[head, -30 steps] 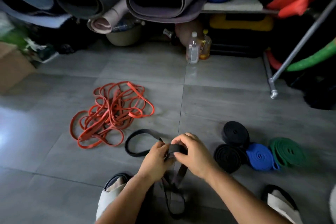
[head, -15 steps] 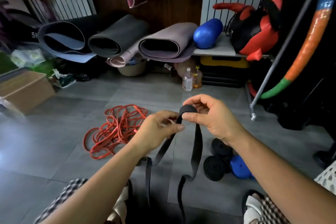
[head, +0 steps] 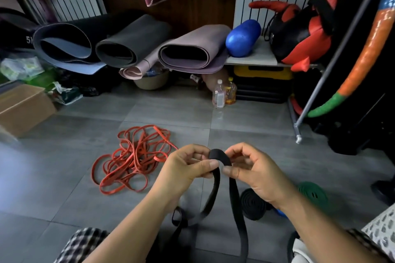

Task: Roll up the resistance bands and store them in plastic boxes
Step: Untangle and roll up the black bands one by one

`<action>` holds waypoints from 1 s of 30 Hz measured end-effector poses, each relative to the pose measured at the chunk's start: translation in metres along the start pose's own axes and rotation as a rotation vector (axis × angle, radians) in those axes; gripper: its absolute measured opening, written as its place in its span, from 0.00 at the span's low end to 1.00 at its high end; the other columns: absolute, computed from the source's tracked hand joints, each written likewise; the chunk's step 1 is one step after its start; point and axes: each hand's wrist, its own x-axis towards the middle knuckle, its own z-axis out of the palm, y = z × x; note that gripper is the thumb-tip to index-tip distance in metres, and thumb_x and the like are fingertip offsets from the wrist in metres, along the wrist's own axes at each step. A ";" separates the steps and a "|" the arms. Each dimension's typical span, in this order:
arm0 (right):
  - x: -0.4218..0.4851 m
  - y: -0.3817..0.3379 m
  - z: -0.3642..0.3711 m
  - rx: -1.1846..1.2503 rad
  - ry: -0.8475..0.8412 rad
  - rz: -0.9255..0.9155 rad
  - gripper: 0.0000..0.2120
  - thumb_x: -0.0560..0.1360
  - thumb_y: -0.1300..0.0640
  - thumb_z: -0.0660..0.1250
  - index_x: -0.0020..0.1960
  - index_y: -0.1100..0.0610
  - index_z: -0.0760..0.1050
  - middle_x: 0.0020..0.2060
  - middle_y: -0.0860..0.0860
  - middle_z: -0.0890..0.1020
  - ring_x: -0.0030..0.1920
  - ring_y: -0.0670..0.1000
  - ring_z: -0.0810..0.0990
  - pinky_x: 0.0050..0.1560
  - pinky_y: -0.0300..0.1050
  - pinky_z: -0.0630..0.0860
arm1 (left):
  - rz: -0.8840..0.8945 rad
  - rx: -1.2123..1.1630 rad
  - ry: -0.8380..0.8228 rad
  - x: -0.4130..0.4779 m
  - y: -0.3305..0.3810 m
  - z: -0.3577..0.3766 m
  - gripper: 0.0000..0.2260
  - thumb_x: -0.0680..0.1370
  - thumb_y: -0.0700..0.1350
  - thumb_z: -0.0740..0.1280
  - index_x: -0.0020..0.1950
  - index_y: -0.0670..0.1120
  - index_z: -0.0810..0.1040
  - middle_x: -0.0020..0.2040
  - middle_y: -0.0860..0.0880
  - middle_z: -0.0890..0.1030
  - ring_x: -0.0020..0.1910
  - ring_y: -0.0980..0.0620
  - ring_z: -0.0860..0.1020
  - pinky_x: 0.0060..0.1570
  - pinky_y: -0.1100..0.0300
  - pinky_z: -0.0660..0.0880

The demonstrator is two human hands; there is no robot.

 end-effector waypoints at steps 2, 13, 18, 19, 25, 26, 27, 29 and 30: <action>0.004 0.004 0.004 -0.026 -0.013 0.008 0.10 0.70 0.66 0.71 0.48 0.59 0.73 0.43 0.54 0.83 0.46 0.50 0.82 0.51 0.42 0.79 | -0.030 -0.016 -0.008 0.003 -0.002 0.002 0.04 0.72 0.35 0.69 0.45 0.39 0.79 0.35 0.48 0.81 0.35 0.53 0.80 0.38 0.65 0.79; 0.005 0.021 0.014 -0.284 0.036 -0.043 0.11 0.73 0.55 0.68 0.49 0.45 0.67 0.45 0.44 0.78 0.47 0.39 0.76 0.50 0.34 0.74 | -0.147 -0.161 0.128 0.022 -0.002 0.007 0.08 0.74 0.31 0.64 0.40 0.43 0.72 0.33 0.46 0.76 0.29 0.53 0.75 0.32 0.64 0.74; 0.002 0.010 0.001 -0.234 0.126 -0.115 0.11 0.71 0.60 0.70 0.45 0.45 0.74 0.39 0.41 0.81 0.39 0.40 0.78 0.41 0.30 0.72 | -0.236 -0.387 0.015 0.023 0.000 0.010 0.07 0.75 0.34 0.64 0.40 0.45 0.71 0.34 0.46 0.79 0.30 0.52 0.78 0.31 0.65 0.75; 0.002 0.007 -0.004 -0.214 0.122 -0.120 0.11 0.72 0.61 0.70 0.46 0.45 0.74 0.40 0.40 0.81 0.40 0.39 0.78 0.42 0.30 0.72 | -0.209 -0.358 -0.007 0.023 0.000 0.011 0.06 0.75 0.35 0.64 0.41 0.45 0.72 0.35 0.46 0.79 0.32 0.52 0.78 0.32 0.64 0.75; -0.001 -0.003 -0.025 -0.256 0.005 -0.039 0.09 0.73 0.59 0.68 0.48 0.45 0.76 0.38 0.41 0.82 0.42 0.38 0.78 0.46 0.30 0.72 | 0.290 0.587 0.026 0.022 -0.004 0.019 0.08 0.74 0.38 0.68 0.49 0.50 0.82 0.42 0.55 0.74 0.39 0.67 0.73 0.43 0.75 0.68; -0.002 -0.003 -0.026 -0.273 -0.019 -0.031 0.07 0.74 0.59 0.68 0.48 0.47 0.77 0.37 0.40 0.81 0.39 0.37 0.78 0.43 0.30 0.72 | 0.269 0.615 -0.046 0.022 -0.003 0.017 0.08 0.74 0.39 0.68 0.50 0.49 0.83 0.41 0.55 0.74 0.38 0.66 0.74 0.42 0.74 0.70; -0.003 -0.002 -0.028 -0.280 -0.032 -0.029 0.06 0.74 0.59 0.67 0.48 0.49 0.78 0.36 0.40 0.81 0.38 0.37 0.77 0.42 0.30 0.71 | 0.214 0.587 -0.116 0.022 -0.002 0.016 0.09 0.74 0.38 0.68 0.50 0.49 0.83 0.41 0.53 0.76 0.35 0.64 0.76 0.41 0.73 0.72; -0.003 0.000 -0.028 -0.249 -0.025 -0.017 0.06 0.74 0.59 0.68 0.47 0.49 0.79 0.38 0.43 0.82 0.40 0.39 0.78 0.44 0.30 0.72 | 0.077 0.441 -0.187 0.021 0.001 0.015 0.10 0.72 0.36 0.71 0.45 0.51 0.83 0.41 0.49 0.80 0.34 0.59 0.78 0.40 0.67 0.76; -0.003 0.003 -0.027 -0.205 -0.005 -0.001 0.07 0.73 0.59 0.68 0.46 0.48 0.79 0.41 0.45 0.82 0.43 0.41 0.79 0.47 0.31 0.73 | 0.025 0.389 -0.171 0.021 0.001 0.016 0.11 0.70 0.35 0.72 0.42 0.52 0.82 0.40 0.46 0.81 0.35 0.55 0.79 0.41 0.65 0.78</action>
